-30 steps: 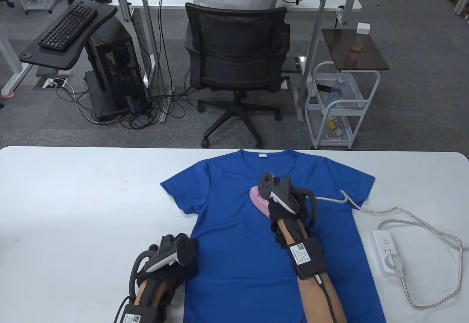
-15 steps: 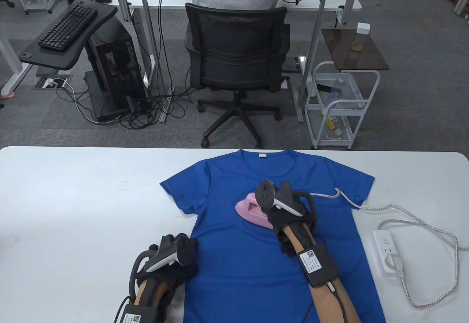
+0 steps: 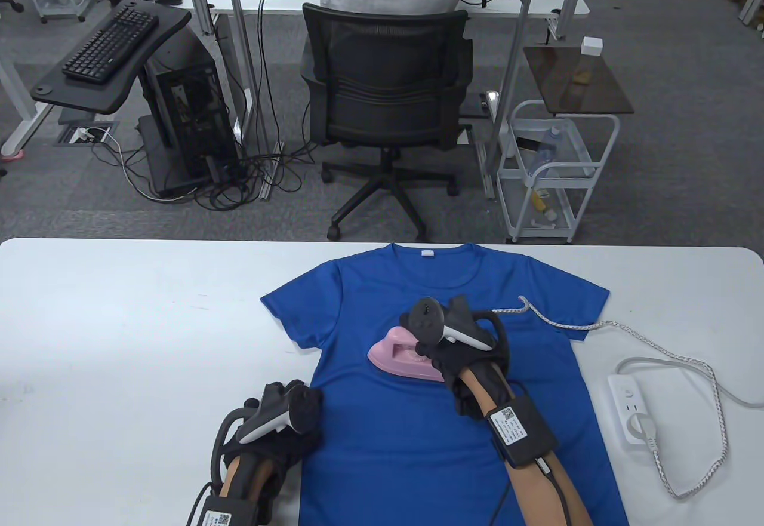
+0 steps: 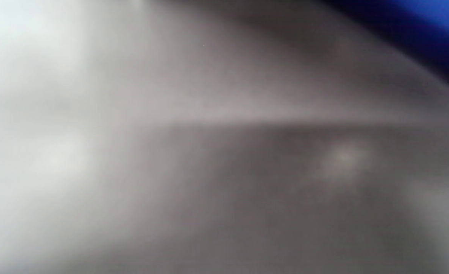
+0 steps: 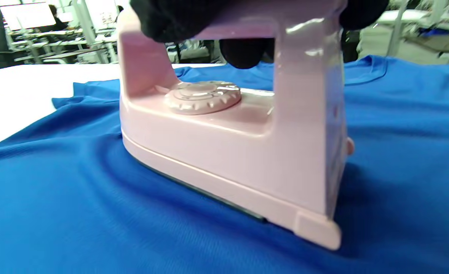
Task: Iron t-shirt with electric iron on table
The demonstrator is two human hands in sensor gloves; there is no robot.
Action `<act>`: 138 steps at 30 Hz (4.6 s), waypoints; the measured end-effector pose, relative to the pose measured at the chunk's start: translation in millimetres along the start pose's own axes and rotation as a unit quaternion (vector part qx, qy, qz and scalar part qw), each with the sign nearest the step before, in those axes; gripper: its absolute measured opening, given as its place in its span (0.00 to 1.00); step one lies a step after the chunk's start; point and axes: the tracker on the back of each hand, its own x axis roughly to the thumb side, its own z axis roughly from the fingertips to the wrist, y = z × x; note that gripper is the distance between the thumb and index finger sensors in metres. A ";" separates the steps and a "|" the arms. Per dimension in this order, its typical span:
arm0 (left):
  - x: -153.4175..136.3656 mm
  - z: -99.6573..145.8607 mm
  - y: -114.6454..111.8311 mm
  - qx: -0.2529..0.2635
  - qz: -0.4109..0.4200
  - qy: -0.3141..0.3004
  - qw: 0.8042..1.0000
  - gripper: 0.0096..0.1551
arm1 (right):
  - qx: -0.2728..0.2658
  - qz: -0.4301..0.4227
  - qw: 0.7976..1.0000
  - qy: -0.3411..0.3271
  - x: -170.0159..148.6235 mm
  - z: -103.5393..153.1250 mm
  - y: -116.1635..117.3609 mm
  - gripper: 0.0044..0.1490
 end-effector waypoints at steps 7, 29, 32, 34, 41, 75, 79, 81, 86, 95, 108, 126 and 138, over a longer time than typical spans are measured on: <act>0.5 -0.1 0.0 0.000 -0.002 0.000 1.000 0.44 | -0.035 0.002 0.996 0.087 15.3 -26.0 1.2 0.42; 0.3 -0.4 -0.7 -0.001 0.002 -0.002 1.000 0.44 | 0.048 -0.043 0.994 -0.089 40.6 -15.9 -2.3 0.42; 0.3 -0.5 -0.8 -0.001 0.003 -0.003 1.000 0.44 | 0.045 -0.042 0.994 -0.093 42.3 -17.4 -2.6 0.41; 0.3 -0.5 -0.8 -0.001 0.004 -0.002 1.000 0.44 | 0.042 -0.035 0.994 -0.091 42.8 -19.8 -2.8 0.41; 0.5 -0.5 -0.4 -0.002 0.000 0.000 1.000 0.44 | 0.034 0.005 0.995 -0.098 52.4 -32.3 2.5 0.49; 4.9 0.0 -0.2 -0.004 -0.007 0.011 1.000 0.43 | -0.080 -0.023 0.992 0.097 8.9 -109.5 -11.4 0.40; 5.0 -0.1 -0.2 -0.004 -0.006 0.010 1.000 0.43 | -0.093 -0.032 0.989 0.107 7.1 -111.7 -9.2 0.39; 4.9 -0.2 -0.1 -0.006 -0.007 0.010 1.000 0.43 | -0.096 -0.017 0.991 0.092 11.0 -110.8 -7.9 0.39; 4.9 -0.2 -0.2 -0.005 -0.005 0.010 1.000 0.43 | -0.065 -0.068 0.996 0.006 21.2 -110.7 -7.0 0.37; 4.3 -0.5 -0.4 -0.005 -0.003 0.008 1.000 0.43 | -0.045 -0.032 0.998 0.031 15.3 -105.6 -11.5 0.40; 4.3 -0.6 -0.3 -0.003 -0.006 0.009 1.000 0.43 | -0.101 -0.021 0.984 0.148 -28.1 -96.8 -7.9 0.37; 4.5 -0.4 -0.5 -0.003 -0.007 0.010 1.000 0.43 | -0.076 -0.015 0.986 0.150 -46.0 -84.2 -9.5 0.37; 4.6 -0.4 -0.5 -0.002 -0.006 0.009 1.000 0.43 | -0.080 0.006 0.985 0.150 -56.7 -63.9 -7.0 0.37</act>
